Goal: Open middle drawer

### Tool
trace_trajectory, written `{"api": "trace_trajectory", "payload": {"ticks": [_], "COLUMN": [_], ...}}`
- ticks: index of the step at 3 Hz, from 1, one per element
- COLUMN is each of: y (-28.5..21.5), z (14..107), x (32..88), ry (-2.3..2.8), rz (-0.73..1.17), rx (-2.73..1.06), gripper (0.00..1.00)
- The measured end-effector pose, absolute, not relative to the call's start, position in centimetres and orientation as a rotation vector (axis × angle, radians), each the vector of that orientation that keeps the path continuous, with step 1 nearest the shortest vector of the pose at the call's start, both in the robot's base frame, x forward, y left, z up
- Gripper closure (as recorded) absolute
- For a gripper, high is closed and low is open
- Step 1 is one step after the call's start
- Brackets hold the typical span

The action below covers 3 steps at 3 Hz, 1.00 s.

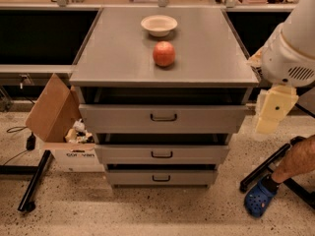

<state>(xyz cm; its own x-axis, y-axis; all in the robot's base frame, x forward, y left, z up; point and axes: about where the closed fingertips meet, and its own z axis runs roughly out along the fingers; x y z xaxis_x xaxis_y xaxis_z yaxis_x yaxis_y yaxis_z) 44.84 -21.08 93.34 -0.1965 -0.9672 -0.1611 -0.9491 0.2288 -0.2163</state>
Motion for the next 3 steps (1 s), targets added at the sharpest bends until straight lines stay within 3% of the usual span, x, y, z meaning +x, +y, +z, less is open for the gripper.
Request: {"api": "trace_trajectory", "payload": {"ticks": [3], "y": [-16.5], "z": [73.7], "x": [44.1], "ry": [2.198], "rz": [0.111], "rx": [-2.041], "gripper": [0.00]}}
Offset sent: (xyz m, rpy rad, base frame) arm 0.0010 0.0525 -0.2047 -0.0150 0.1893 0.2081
